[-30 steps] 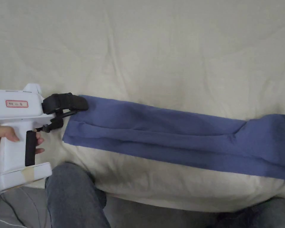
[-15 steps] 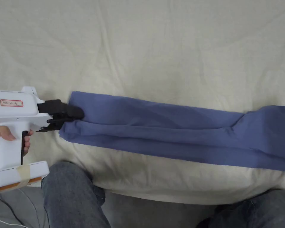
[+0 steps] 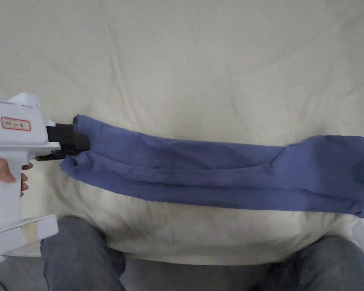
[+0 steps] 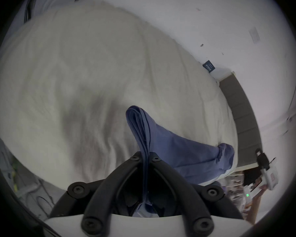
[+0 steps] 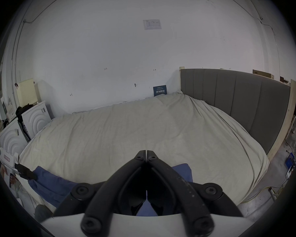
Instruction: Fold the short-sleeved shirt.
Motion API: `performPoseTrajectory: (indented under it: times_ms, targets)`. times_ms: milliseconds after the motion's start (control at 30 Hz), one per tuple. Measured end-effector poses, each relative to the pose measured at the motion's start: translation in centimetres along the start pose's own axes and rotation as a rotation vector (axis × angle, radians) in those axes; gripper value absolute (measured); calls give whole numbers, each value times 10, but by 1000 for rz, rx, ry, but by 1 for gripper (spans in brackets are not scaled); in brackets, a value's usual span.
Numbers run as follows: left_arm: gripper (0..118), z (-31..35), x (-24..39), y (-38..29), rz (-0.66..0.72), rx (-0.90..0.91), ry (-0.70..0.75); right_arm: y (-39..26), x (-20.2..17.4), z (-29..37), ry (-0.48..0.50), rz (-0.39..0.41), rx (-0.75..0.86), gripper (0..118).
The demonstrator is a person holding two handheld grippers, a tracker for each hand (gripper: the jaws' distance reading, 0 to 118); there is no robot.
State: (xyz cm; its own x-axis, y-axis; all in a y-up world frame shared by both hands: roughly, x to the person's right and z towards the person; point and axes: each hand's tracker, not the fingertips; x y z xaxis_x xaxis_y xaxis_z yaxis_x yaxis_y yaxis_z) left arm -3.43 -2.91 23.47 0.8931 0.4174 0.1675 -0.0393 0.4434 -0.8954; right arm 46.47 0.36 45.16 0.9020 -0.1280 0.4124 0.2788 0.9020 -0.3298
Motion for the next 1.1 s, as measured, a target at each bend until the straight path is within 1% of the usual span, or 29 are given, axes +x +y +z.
performPoseTrajectory:
  times_ms: [67, 100, 233, 267, 333, 467, 633, 667, 700, 733, 767, 800, 833, 867, 933, 967, 1000, 1033, 1100]
  targets:
    - [7, 15, 36, -6, -71, 42, 2, 3, 3, 5, 7, -5, 9, 1]
    - [7, 19, 49, -8, -94, 51, -28, 4, 4, 8, 10, -2, 15, 1]
    - [7, 8, 107, -18, -62, 46, -184, 4, 13, 17, 20, 2, 33, 1]
    - [7, -3, 122, -21, -92, 33, -206, 3, 16, 19, 20, -3, 36, 1]
    - [7, -26, 151, -28, -111, 9, -195, 2, 19, 25, 23, -14, 39, 1]
    - [7, -85, 197, -45, -140, -118, -205, -2, 24, 30, 9, -6, 39, 1]
    - [7, -159, 236, -68, -228, -197, -123, -6, 29, 32, 5, -18, 33, 1]
    - [11, -173, 242, -73, -247, -218, -107, -7, 29, 32, 2, -14, 30, 1]
    - [22, -183, 245, -78, -256, -229, -100, -6, 29, 32, 1, -9, 28, 1]
    - [41, -193, 249, -82, -255, -243, -105, -7, 30, 32, 0, -6, 25, 1]
    - [74, -200, 250, -86, -244, -264, -119, -7, 30, 32, -2, -4, 22, 1]
    - [89, -201, 251, -88, -227, -267, -162, -8, 31, 32, -4, -2, 18, 1]
    - [99, -200, 253, -89, -220, -244, -197, -8, 33, 31, -7, -2, 16, 1]
    - [103, -195, 255, -87, -217, -227, -202, -9, 34, 31, -9, -2, 15, 1]
    - [102, -182, 256, -83, -224, -208, -247, -10, 35, 31, -9, -1, 11, 1]
    - [100, -172, 256, -78, -236, -192, -244, -11, 35, 31, -10, 2, 9, 1]
    - [96, -160, 255, -74, -253, -159, -229, -12, 34, 32, -10, 7, 10, 1]
    - [87, -147, 254, -72, -260, -100, -213, -12, 33, 33, -10, 9, 11, 1]
    - [56, -122, 242, -70, -269, 62, -168, -13, 32, 36, -3, 6, 15, 1]
